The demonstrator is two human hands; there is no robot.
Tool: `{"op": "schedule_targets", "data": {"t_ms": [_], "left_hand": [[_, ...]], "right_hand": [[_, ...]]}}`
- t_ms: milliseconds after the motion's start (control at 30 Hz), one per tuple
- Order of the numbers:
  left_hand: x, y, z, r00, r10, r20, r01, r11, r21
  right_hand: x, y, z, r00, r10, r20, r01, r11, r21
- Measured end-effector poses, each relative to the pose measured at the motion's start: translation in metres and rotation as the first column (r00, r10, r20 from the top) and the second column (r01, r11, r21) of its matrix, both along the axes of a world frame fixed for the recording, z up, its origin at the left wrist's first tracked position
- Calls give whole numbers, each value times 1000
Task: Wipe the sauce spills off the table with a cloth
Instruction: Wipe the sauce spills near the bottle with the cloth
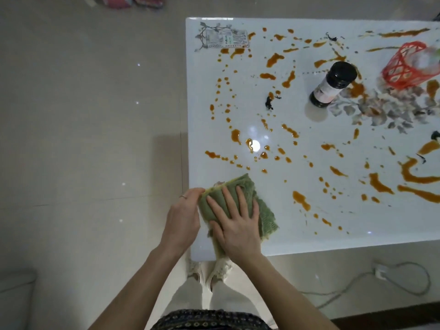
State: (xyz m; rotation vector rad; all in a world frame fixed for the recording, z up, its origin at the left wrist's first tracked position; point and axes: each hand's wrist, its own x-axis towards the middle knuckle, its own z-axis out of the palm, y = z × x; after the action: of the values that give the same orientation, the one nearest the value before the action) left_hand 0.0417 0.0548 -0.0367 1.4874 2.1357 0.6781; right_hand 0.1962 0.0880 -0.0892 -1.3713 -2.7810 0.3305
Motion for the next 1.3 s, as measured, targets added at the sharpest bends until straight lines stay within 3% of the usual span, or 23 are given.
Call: {"op": "schedule_targets", "data": {"t_ms": [100, 367, 500, 633, 733, 900, 967, 1067, 1167, 1233, 1300], "left_hand": [[1, 7, -8, 1000, -6, -18, 6, 999, -38], [3, 13, -13, 996, -31, -85, 21, 992, -122], [2, 11, -14, 996, -28, -89, 17, 991, -130], [8, 14, -12, 994, -24, -107, 7, 989, -149], [13, 13, -11, 992, -11, -124, -9, 987, -163], [14, 13, -12, 993, -19, -118, 1, 989, -151], [13, 12, -12, 995, -17, -103, 1, 989, -146], [11, 10, -12, 997, -27, -67, 18, 992, -124], [10, 9, -10, 999, -20, -43, 15, 994, -104], [11, 10, -8, 999, 6, -43, -10, 995, -97], [14, 10, -7, 999, 24, -48, -28, 995, -99]], "right_hand": [[10, 20, -1, 999, -26, -24, 26, 1000, -14], [35, 20, -2, 914, -381, -135, 385, 923, -2], [4, -18, -2, 971, -222, -91, 223, 975, 0], [15, 10, -3, 996, -43, -82, 45, 999, 27], [37, 30, -3, 984, -167, -68, 167, 986, 5], [44, 22, -3, 888, -451, -92, 452, 892, -7], [26, -3, 0, 907, -412, -83, 413, 911, -1], [-6, -21, 2, 984, -152, -97, 155, 987, 26], [-4, 12, 1, 996, 21, -90, -16, 998, 54], [13, 30, -1, 996, -64, -67, 67, 997, 48], [28, 36, -1, 961, -267, -70, 270, 962, 36]]}}
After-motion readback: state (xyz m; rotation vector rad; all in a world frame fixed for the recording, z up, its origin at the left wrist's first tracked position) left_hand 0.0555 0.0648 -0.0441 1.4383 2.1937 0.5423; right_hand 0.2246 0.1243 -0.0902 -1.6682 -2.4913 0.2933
